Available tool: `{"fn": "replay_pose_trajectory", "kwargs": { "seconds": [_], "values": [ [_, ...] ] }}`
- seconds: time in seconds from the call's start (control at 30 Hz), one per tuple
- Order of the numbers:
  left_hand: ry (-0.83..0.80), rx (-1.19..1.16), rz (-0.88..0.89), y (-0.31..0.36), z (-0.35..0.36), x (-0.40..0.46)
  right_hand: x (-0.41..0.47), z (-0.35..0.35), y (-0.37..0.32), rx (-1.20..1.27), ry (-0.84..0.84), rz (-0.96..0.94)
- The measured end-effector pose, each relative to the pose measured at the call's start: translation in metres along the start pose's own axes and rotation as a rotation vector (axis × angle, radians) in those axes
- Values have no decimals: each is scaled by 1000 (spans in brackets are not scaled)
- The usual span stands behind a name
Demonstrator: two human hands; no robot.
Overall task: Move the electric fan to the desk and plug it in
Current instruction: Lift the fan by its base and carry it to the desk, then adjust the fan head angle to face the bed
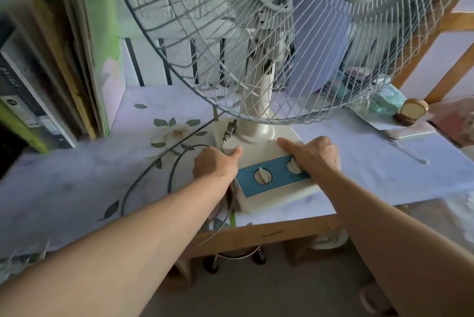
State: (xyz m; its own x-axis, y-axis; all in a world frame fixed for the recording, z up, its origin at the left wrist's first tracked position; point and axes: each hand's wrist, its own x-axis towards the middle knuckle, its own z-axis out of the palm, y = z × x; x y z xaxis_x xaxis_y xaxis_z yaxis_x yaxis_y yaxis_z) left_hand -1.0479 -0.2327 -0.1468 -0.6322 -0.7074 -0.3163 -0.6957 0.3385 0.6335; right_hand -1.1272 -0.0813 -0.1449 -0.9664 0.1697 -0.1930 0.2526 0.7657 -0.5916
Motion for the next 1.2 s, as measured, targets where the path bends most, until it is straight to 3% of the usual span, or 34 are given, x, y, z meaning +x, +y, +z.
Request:
{"fn": "replay_pose_trajectory", "kwargs": {
  "seconds": [0.47, 0.67, 0.83, 1.2],
  "values": [
    [-55, -232, 38, 12, 43, 1, 53, -15, 4, 110, 64, -29],
    [-189, -520, 30, 22, 55, -4, 64, -16, 1, 41, 122, -31],
    [-291, -563, 31, 21, 48, -6, 56, -11, 6, -10, 120, -73],
    [-189, -228, -10, 24, -9, -20, -21, -20, 16, -48, 21, -75]
  ]
}}
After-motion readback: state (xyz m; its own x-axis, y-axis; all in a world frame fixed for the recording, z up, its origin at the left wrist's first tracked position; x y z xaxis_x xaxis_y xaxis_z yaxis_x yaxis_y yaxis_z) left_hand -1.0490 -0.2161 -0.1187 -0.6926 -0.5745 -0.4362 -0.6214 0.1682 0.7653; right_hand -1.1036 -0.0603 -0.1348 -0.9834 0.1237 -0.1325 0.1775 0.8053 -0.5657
